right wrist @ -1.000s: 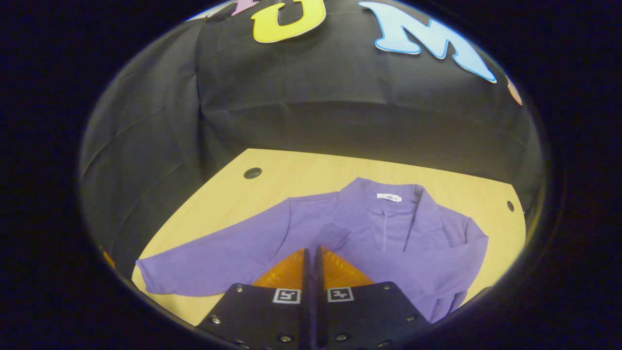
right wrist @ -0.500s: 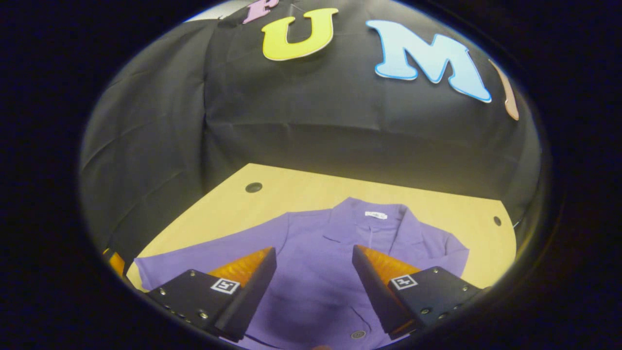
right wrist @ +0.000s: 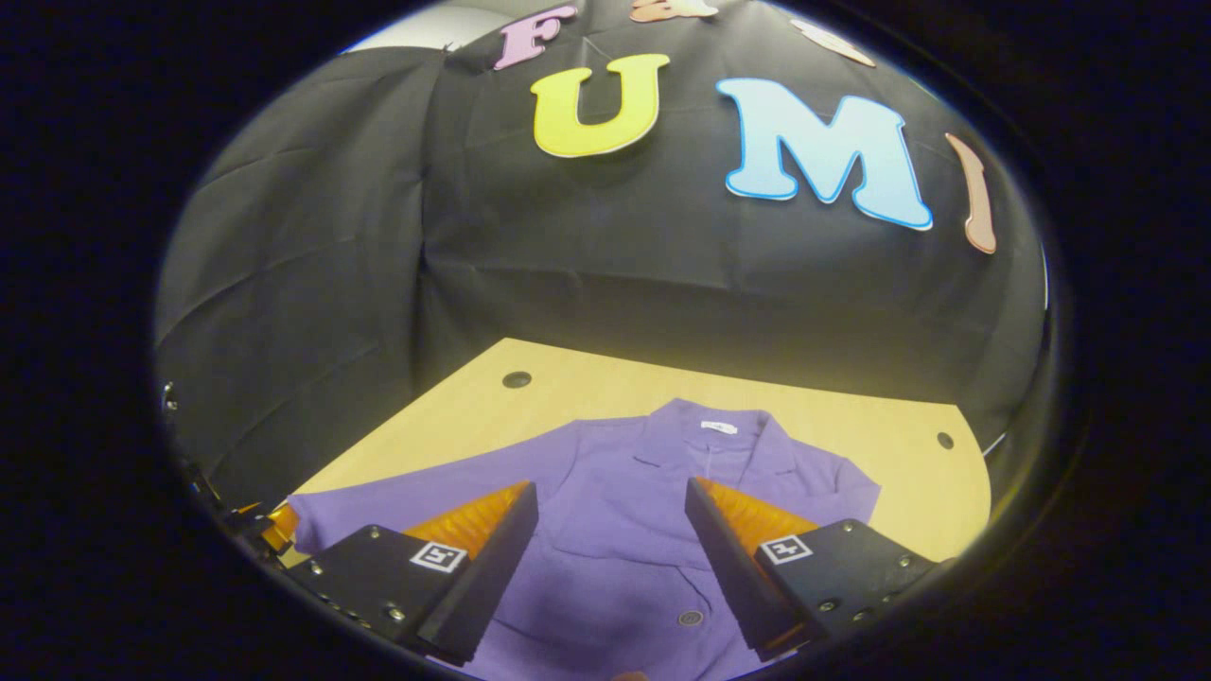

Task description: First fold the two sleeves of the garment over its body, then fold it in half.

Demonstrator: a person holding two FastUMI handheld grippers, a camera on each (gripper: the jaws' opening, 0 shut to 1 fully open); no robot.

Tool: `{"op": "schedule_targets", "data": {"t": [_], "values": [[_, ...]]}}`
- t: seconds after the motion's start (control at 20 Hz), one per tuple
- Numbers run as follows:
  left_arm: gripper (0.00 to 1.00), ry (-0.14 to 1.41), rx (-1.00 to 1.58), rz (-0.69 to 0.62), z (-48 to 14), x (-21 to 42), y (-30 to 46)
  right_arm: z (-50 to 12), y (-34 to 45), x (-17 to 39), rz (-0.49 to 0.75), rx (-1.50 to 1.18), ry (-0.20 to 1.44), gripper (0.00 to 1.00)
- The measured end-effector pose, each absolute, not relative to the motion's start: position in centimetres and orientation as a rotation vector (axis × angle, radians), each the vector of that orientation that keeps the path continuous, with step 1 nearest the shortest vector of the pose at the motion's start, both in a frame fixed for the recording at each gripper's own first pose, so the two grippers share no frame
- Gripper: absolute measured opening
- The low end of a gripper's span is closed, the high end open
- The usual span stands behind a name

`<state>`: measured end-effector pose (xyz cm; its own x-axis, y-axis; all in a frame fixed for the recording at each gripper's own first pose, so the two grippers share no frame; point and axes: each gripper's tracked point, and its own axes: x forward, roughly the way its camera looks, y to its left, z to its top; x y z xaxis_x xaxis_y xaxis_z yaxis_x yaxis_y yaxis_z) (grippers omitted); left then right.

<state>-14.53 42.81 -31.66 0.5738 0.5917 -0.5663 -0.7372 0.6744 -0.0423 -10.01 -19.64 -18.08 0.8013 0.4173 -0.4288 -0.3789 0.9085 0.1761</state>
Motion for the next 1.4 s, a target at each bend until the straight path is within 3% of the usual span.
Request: {"op": "schedule_targets", "data": {"t": [0.45, 0.5, 0.55, 0.6, 0.65, 0.8, 0.95, 1.05, 1.25, 1.4], "values": [[0.95, 0.647, -0.344, 0.791, -35.6, -13.4, 42.4, -17.8, -21.8, -13.3, 0.436, 0.129, 0.507, 0.96], [0.95, 0.646, -0.338, 0.796, -35.6, -13.5, 42.4, -17.8, -22.1, -13.5, 0.433, 0.131, 0.506, 0.92], [0.94, 0.649, -0.332, 0.8, -35.7, -13.5, 42.3, -17.8, -22.6, -13.8, 0.431, 0.129, 0.505, 0.96], [0.95, 0.661, -0.319, 0.814, -35.7, -13.7, 42.4, -17.9, -23.1, -14.1, 0.43, 0.126, 0.506, 0.92], [0.94, 0.672, -0.301, 0.832, -35.7, -13.8, 42.5, -17.8, -23.7, -14.2, 0.426, 0.124, 0.503, 0.96], [0.75, 0.68, -0.274, 0.821, -35.7, -13.8, 42.6, -18.0, -25.1, -14.5, 0.418, 0.123, 0.499, 0.96], [0.45, 0.713, -0.235, 0.78, -36.0, -13.7, 42.2, -19.2, -26.5, -14.6, 0.409, 0.123, 0.521, 0.96], [0.12, 0.72, -0.225, 0.783, -36.1, -12.9, 41.8, -20.0, -27.3, -14.8, 0.404, 0.148, 0.54, 0.97], [0.07, 0.73, -0.226, 0.747, -35.4, -11.1, 40.7, -20.8, -29.7, -14.7, 0.378, 0.168, 0.554, 0.96], [0.07, 0.654, -0.252, 0.729, -32.7, -9.0, 39.9, -21.5, -32.2, -14.6, 0.343, 0.173, 0.555, 0.96]]}}
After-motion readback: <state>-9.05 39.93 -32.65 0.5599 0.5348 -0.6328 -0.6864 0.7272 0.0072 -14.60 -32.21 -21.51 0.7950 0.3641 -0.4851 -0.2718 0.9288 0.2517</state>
